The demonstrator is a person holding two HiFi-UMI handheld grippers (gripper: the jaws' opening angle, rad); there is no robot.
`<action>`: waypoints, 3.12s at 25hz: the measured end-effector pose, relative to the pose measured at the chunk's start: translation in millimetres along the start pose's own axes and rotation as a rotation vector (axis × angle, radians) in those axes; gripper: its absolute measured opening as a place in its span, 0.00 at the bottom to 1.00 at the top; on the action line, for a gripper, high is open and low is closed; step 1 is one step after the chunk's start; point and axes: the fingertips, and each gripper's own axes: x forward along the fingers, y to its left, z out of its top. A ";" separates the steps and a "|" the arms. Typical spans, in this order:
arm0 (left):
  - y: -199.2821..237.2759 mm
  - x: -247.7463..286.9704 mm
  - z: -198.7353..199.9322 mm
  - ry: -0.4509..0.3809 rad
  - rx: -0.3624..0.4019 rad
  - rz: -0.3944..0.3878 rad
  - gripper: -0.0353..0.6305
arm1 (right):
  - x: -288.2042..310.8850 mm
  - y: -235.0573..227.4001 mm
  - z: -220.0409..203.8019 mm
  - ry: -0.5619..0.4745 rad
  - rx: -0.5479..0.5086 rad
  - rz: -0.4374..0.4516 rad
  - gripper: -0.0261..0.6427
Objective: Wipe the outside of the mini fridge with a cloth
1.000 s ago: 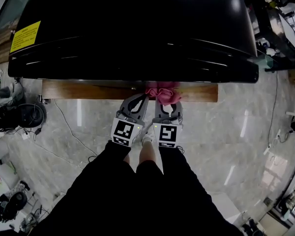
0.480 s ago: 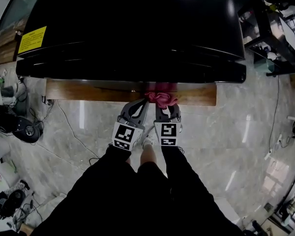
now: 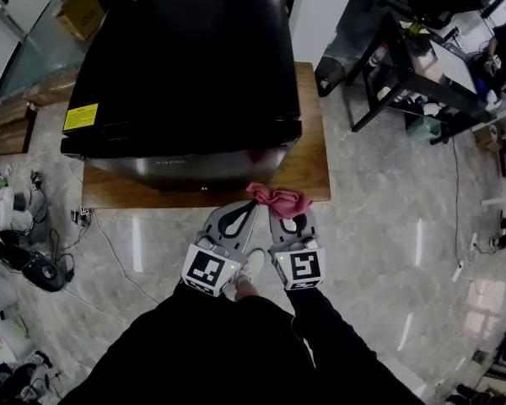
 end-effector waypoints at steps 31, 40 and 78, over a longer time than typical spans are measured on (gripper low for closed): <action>-88.7 103.6 105.9 -0.140 0.081 0.228 0.06 | 18.3 -127.5 138.8 -0.147 -0.125 0.404 0.17; -76.5 100.7 107.3 -0.122 0.057 0.347 0.06 | 53.1 -95.9 143.6 -0.131 -0.153 0.505 0.17; 14.3 234.8 125.2 -0.175 0.048 0.698 0.06 | 224.8 -173.2 143.9 -0.128 -0.163 0.716 0.16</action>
